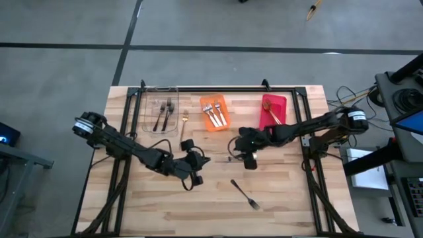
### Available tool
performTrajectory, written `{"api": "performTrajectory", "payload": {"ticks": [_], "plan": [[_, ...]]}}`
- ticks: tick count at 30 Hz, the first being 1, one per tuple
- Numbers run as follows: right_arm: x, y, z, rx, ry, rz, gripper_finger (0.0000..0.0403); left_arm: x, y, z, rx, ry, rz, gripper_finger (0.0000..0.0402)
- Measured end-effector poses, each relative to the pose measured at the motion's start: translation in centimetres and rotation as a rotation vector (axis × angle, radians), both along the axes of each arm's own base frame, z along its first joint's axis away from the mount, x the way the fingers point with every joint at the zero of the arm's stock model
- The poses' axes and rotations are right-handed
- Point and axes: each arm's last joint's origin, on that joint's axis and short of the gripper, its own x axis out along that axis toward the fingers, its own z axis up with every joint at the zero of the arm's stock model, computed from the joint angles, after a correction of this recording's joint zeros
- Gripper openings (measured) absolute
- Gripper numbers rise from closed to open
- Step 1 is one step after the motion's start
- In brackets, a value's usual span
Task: Sort silverware by color (type)
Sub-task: Put the white fork into the orange bin
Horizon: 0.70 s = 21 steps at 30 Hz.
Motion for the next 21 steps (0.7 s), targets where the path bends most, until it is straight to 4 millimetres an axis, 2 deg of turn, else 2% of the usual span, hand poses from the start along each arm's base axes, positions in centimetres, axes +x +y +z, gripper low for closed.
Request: {"api": "performTrajectory", "payload": {"ticks": [3, 9, 21], "plan": [[-0.6, 0.1, -0.9, -0.032, 0.105, 0.001, 0.0153, 0.2, 0.2, 0.3, 0.023, 0.000, -0.005, 0.0000], [-0.8, 0.8, -2.2, -0.048, 0.178, 0.031, 0.0162, 0.6, 0.6, 0.6, 0.073, -0.010, -0.016, 0.0000], [0.2, 1.1, -6.1, -0.152, 0.300, -0.025, 0.0130, 0.7, 1.1, 1.3, 0.239, -0.016, 0.077, 0.0000]]}}
